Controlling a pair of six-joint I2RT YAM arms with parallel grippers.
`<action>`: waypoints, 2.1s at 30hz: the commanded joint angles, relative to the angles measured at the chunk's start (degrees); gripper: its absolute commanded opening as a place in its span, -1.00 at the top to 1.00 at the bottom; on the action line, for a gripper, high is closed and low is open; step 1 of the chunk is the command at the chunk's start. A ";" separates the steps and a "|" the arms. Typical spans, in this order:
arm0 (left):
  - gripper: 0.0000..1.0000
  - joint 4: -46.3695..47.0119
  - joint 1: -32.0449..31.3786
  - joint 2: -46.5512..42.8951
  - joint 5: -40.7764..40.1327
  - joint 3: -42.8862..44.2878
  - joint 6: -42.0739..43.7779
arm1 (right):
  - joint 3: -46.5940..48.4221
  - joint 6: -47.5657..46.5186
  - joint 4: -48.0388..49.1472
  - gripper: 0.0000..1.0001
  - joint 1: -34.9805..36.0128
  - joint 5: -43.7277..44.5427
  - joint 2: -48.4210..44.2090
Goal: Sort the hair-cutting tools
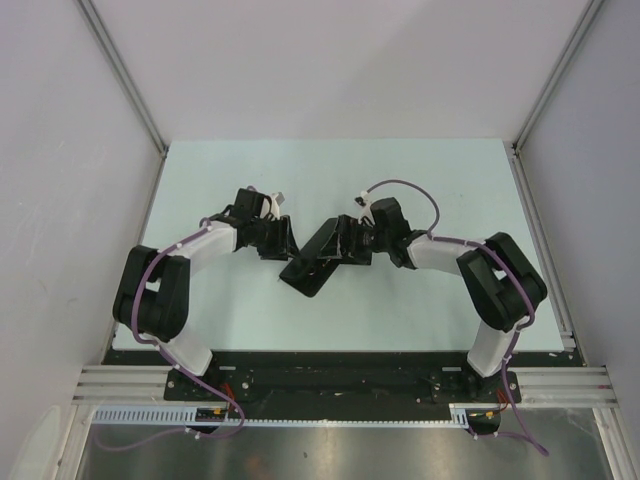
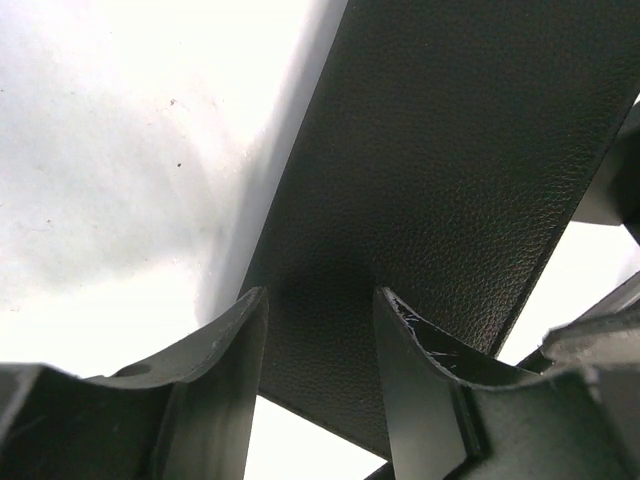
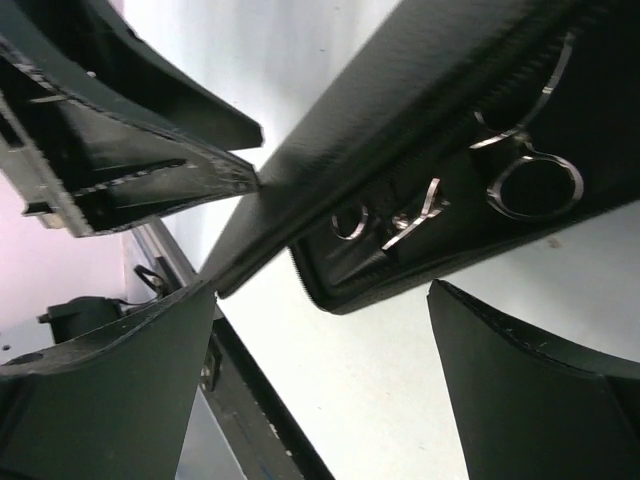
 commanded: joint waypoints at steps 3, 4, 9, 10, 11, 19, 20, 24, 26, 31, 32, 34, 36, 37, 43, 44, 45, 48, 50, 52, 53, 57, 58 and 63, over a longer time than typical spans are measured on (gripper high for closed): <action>0.10 0.41 -0.65 -1.51 0.47 -0.70 -0.10 | 0.30 6.67 11.29 -0.89 1.12 -1.49 0.02; 0.10 0.41 -0.83 -1.60 0.56 -0.70 -0.10 | 0.30 7.03 11.56 -0.89 1.04 -1.67 0.37; 0.15 0.50 -1.01 -1.69 1.17 -0.70 -0.01 | 0.48 10.62 14.10 -0.78 0.95 -2.02 3.62; 0.16 0.41 -1.01 -1.51 1.17 -0.70 -0.01 | 0.56 11.33 14.54 -0.73 0.86 -1.93 4.84; 0.17 0.50 -1.01 -1.43 1.26 -0.70 -0.01 | 0.65 11.86 15.24 -0.65 0.86 -1.41 5.46; 0.21 0.50 -1.09 -1.69 1.17 -0.88 -0.10 | 0.74 12.74 14.11 0.00 0.42 1.05 7.93; 0.20 0.41 -1.09 -1.78 1.17 -0.79 -0.10 | 0.74 12.83 14.19 0.03 0.25 1.14 8.28; 0.21 0.41 -1.09 -2.21 0.82 -0.70 -0.10 | 0.74 13.80 16.56 0.17 -0.10 0.97 9.68; 0.21 0.41 -1.09 -2.56 0.47 -0.70 -0.28 | 0.74 15.28 19.28 0.20 -0.28 0.79 10.74; 0.17 0.41 -1.09 -3.53 -0.85 -0.53 -0.19 | 0.74 17.14 25.08 0.65 -0.72 -1.31 12.06; 0.12 0.24 -1.09 -4.14 -1.63 -0.26 -0.19 | 0.74 17.05 25.79 0.83 -0.72 -2.19 11.98; 0.03 -0.11 -1.09 -4.67 -2.69 0.00 -0.19 | 0.74 16.52 26.85 0.96 -0.98 -4.55 11.19; -0.10 -0.47 -1.01 -5.64 -2.96 0.70 0.33 | 0.74 14.95 25.89 1.00 -1.25 -6.58 9.70; -0.16 -0.64 -1.01 -6.17 -2.87 0.88 0.60 | 0.74 14.33 25.45 1.00 -1.68 -7.29 9.08; -0.73 -0.64 -1.01 -10.56 -0.15 0.88 4.20 | 0.74 11.61 25.97 1.00 -4.06 -16.25 4.43; -0.84 -0.64 -1.01 -10.91 1.25 0.88 4.82 | 0.74 11.34 26.32 1.00 -4.32 -17.65 3.81; -0.86 -0.56 -1.01 -11.00 5.09 0.97 6.21 | 0.74 10.99 26.93 1.00 -4.50 -20.36 3.10; -0.91 -0.47 -1.01 -10.04 12.32 1.06 7.98 | 0.74 8.97 27.20 1.00 -4.41 -24.24 -0.06; -0.92 -0.29 -1.01 -9.51 15.40 1.14 8.16 | 0.74 8.79 27.99 1.00 -4.33 -26.27 -1.55; -0.93 0.67 -1.00 -9.95 18.11 1.32 8.16 | 0.74 9.58 30.44 1.00 -4.06 -28.82 -2.17; -0.93 1.02 -1.01 -10.47 19.09 1.41 8.16 | 0.74 10.71 31.50 1.00 -3.80 -29.52 -2.70; -0.89 2.16 -0.48 -11.88 22.69 2.46 7.81 | 0.74 11.78 34.67 1.00 -2.31 -31.55 -4.02; -0.83 4.00 0.04 -12.23 24.79 1.94 7.29 | 0.74 11.69 34.50 1.00 -2.22 -31.64 -4.28; -0.77 12.52 4.97 -14.25 35.35 -1.48 0.35 | 0.74 11.77 35.19 1.00 -1.43 -33.48 -4.64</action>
